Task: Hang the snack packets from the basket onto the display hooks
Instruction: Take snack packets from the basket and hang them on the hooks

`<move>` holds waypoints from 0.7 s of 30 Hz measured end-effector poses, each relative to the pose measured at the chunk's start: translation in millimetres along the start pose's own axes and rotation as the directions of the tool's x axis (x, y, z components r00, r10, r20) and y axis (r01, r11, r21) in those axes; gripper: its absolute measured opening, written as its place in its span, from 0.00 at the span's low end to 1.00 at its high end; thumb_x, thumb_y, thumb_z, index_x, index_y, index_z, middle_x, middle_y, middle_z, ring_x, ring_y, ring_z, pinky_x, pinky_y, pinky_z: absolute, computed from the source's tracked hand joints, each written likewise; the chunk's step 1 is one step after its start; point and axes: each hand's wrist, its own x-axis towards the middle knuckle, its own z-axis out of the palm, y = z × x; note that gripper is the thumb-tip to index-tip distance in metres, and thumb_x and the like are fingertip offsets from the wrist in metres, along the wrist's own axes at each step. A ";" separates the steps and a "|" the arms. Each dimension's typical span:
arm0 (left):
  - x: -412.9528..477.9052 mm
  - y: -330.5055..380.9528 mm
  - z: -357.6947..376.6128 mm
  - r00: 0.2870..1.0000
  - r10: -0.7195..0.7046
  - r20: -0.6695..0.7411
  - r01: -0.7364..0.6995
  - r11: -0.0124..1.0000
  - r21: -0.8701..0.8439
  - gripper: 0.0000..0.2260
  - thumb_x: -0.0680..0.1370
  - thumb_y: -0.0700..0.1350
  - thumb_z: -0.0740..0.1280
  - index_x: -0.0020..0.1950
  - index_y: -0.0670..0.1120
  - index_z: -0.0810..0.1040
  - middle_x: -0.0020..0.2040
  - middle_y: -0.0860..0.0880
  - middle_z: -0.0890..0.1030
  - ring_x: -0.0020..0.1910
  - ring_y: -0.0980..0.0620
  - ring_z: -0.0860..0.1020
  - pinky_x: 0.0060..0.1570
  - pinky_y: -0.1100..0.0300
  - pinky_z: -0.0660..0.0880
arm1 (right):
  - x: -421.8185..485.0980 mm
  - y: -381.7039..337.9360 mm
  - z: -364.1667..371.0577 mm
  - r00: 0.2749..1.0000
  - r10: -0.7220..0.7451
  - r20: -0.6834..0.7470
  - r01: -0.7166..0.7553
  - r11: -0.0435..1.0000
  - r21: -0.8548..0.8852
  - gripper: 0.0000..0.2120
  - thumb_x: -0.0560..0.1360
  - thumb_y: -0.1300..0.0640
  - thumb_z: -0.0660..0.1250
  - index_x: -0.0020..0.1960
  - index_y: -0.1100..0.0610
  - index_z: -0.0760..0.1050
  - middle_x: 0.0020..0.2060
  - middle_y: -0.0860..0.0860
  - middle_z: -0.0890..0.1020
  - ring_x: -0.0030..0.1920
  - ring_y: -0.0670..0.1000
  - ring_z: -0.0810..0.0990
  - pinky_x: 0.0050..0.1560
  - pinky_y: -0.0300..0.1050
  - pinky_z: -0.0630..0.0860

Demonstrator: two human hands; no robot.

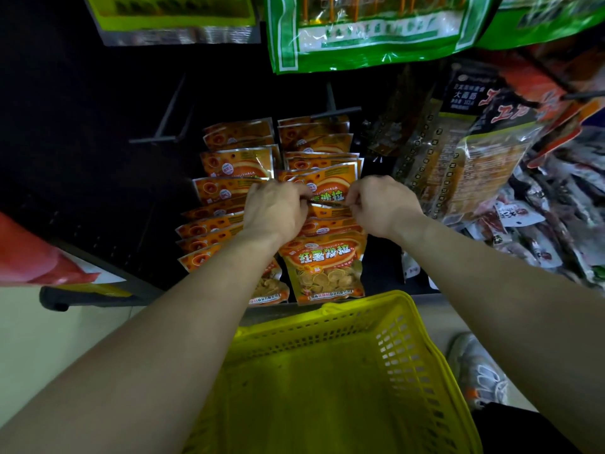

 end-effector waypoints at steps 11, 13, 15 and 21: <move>7.1 -15.7 -2.4 1.000 -0.014 0.013 0.014 1.000 -0.007 0.07 0.80 0.50 0.67 0.55 0.58 0.82 0.54 0.53 0.85 0.57 0.48 0.79 0.67 0.47 0.65 | 1.7 -2.0 -12.5 0.997 0.047 0.062 -0.046 0.999 -0.015 0.06 0.77 0.58 0.65 0.49 0.51 0.80 0.48 0.52 0.80 0.47 0.55 0.80 0.49 0.54 0.81; 8.2 -17.7 -3.4 1.000 -0.008 0.010 0.008 1.000 0.004 0.06 0.80 0.49 0.67 0.54 0.57 0.82 0.53 0.54 0.85 0.57 0.48 0.80 0.68 0.47 0.65 | 1.9 -3.1 -12.4 0.997 0.044 0.060 -0.042 0.999 -0.022 0.06 0.77 0.58 0.65 0.50 0.52 0.79 0.48 0.52 0.80 0.47 0.55 0.80 0.48 0.52 0.80; 9.6 -20.1 -4.1 1.000 -0.005 0.000 0.005 1.000 0.030 0.06 0.80 0.48 0.68 0.54 0.57 0.82 0.51 0.54 0.85 0.56 0.49 0.80 0.67 0.47 0.63 | 2.7 -4.5 -13.2 0.998 0.046 0.052 -0.045 0.999 -0.022 0.06 0.77 0.59 0.65 0.51 0.52 0.80 0.49 0.53 0.80 0.47 0.56 0.80 0.48 0.52 0.80; 11.8 -31.1 -6.9 1.000 -0.012 0.022 0.010 0.995 0.098 0.08 0.80 0.45 0.68 0.55 0.56 0.82 0.50 0.54 0.84 0.56 0.49 0.79 0.68 0.47 0.64 | 4.4 -5.3 -14.3 0.995 0.078 0.061 -0.074 0.995 -0.059 0.06 0.76 0.60 0.65 0.50 0.54 0.80 0.48 0.54 0.80 0.45 0.57 0.80 0.46 0.52 0.80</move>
